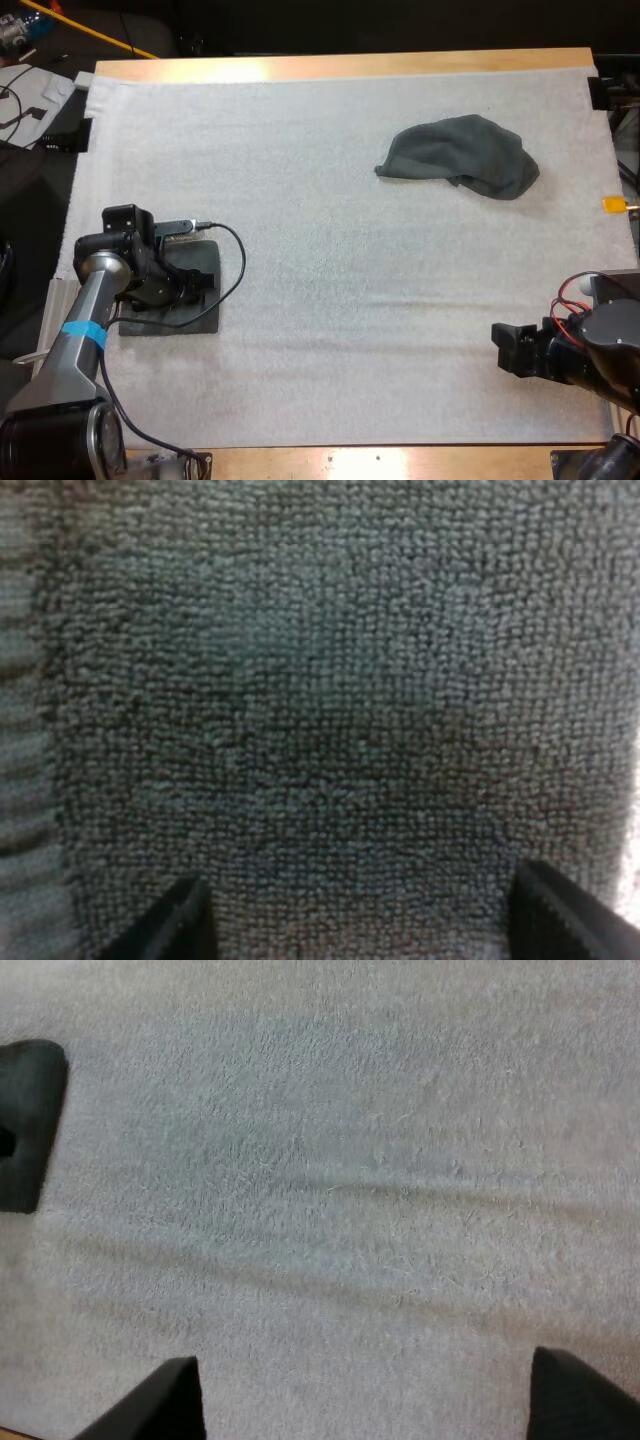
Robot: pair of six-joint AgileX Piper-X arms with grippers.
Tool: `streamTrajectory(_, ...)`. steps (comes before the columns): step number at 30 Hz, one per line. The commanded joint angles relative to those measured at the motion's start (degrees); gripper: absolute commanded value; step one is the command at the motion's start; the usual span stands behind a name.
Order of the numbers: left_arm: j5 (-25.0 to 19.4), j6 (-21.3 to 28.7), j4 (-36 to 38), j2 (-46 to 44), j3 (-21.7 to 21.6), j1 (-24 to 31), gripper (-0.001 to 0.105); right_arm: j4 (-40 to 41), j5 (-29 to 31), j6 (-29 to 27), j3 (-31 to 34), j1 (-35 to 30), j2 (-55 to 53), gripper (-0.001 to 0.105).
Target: Pick towel from pile, fold and stack
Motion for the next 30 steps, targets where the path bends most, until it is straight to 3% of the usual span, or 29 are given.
streamTrajectory(1,-0.07,-0.49,0.29,-1.59,-2.07,-0.09,0.059,0.00,0.03,-0.32,-0.18,-0.03,-0.35,0.064)
streamTrajectory(14,2.09,-0.93,2.19,-20.88,-6.36,-0.04,0.059,-1.05,-0.07,-0.86,-0.20,0.01,-0.55,0.064)
streamTrajectory(20,7.32,-1.52,4.38,-29.01,-6.65,-0.08,0.059,-3.78,-0.04,-1.91,-0.18,0.01,-0.63,0.064)
streamTrajectory(23,6.25,-1.42,4.38,-29.75,-6.44,-1.20,0.059,-3.95,0.41,-1.81,-0.09,-0.01,-0.47,0.065)
streamTrajectory(30,6.49,-2.21,6.95,-35.85,-6.28,-9.32,0.059,-15.08,-0.47,-5.31,-0.43,0.16,1.61,0.065)
